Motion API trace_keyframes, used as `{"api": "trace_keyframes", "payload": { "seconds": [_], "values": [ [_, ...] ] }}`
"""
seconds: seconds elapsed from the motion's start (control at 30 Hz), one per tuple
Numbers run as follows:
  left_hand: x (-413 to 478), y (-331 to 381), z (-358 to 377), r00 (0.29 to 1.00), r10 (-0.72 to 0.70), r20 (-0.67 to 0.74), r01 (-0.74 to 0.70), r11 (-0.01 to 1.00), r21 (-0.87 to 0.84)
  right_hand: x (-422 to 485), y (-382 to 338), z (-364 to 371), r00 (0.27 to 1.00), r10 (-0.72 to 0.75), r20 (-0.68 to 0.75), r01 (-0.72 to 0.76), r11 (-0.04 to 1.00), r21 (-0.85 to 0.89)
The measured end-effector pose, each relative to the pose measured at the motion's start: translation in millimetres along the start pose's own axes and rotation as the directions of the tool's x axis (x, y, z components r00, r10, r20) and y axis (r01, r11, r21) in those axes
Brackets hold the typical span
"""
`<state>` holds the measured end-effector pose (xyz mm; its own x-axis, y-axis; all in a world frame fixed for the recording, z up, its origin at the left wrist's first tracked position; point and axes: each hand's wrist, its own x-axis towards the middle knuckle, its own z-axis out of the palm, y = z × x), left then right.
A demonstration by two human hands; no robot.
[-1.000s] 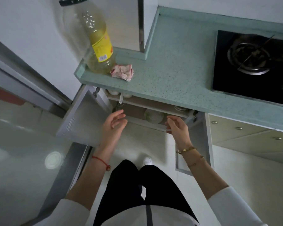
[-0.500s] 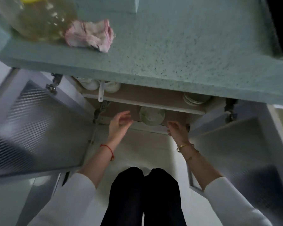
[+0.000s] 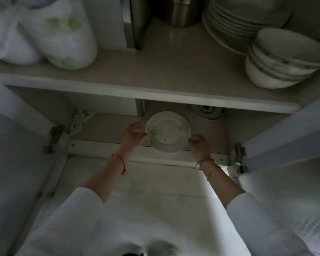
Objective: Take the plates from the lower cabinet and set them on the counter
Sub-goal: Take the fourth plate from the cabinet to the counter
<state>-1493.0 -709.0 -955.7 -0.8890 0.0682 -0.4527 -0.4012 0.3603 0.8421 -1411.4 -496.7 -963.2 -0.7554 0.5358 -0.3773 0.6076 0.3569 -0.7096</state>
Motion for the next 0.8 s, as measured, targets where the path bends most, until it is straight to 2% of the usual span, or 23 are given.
{"api": "trace_keyframes", "payload": {
  "seconds": [0.2, 0.4, 0.53, 0.73, 0.8],
  "values": [
    [43, -23, 21, 0.998, 0.068, -0.003, -0.066, 0.978, 0.198, 49, 21, 22, 0.993, -0.020, -0.116, 0.017, 0.999, -0.027],
    [63, -33, 31, 0.989, 0.134, 0.056, -0.145, 0.921, 0.362, 71, 29, 38, 0.990, -0.060, -0.127, 0.051, 0.996, -0.073],
    [66, -34, 33, 0.990, 0.127, 0.054, -0.138, 0.934, 0.329, 77, 30, 42, 0.989, -0.036, -0.142, 0.030, 0.999, -0.043],
    [59, -41, 31, 0.988, 0.149, -0.026, -0.138, 0.957, 0.254, 71, 32, 41, 0.986, 0.002, -0.167, 0.003, 1.000, 0.031],
    [52, -42, 24, 0.991, 0.130, -0.010, -0.127, 0.979, 0.162, 62, 30, 38, 0.982, 0.003, -0.189, 0.014, 0.996, 0.092]
  ]
}}
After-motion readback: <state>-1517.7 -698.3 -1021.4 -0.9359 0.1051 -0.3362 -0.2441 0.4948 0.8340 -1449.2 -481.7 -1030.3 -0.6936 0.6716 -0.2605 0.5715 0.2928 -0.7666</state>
